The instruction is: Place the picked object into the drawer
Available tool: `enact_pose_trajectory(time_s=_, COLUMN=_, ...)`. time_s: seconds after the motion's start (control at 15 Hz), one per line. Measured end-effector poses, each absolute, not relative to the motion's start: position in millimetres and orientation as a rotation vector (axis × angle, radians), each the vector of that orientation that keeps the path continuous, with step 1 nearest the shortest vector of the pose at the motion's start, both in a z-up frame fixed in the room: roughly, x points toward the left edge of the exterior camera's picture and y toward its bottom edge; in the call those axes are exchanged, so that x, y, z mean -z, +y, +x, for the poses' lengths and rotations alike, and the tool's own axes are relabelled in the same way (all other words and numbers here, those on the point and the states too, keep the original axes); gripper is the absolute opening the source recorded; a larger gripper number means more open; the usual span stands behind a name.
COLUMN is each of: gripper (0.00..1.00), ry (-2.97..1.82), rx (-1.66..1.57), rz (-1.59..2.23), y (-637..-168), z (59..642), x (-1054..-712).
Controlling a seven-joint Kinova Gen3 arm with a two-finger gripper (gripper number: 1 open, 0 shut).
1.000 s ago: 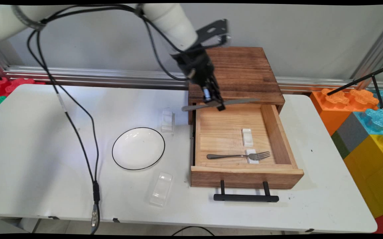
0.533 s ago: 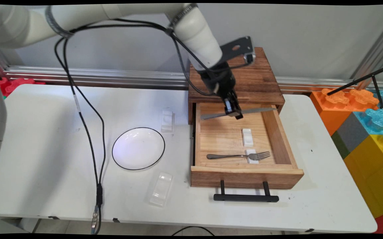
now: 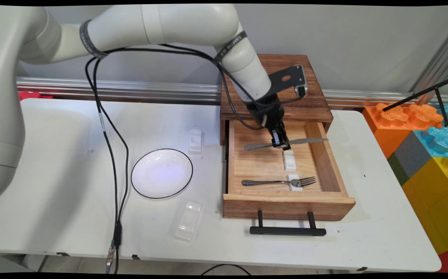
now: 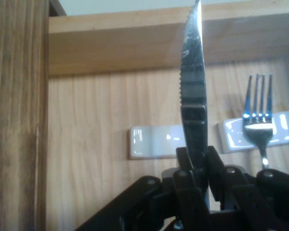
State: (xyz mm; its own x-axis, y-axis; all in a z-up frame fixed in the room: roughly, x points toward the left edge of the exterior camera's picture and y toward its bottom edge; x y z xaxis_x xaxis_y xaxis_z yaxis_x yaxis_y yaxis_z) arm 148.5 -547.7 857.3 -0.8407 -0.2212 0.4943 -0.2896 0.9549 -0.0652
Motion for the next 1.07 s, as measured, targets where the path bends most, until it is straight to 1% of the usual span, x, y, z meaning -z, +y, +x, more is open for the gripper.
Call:
enact_pose_trajectory(time_s=0.13, gripper=0.00, ry=-2.610, rx=-0.189, rz=0.368, y=-550.3, z=146.2, x=-843.7)
enact_pose_trajectory(time_s=0.6, gripper=0.00, ry=-2.618, rx=-0.189, rz=0.384, y=-556.0, z=146.1, x=-816.7)
enact_pose_trajectory(time_s=1.07, gripper=0.00, ry=-2.634, rx=-0.177, rz=0.386, y=-558.7, z=149.1, x=-798.6)
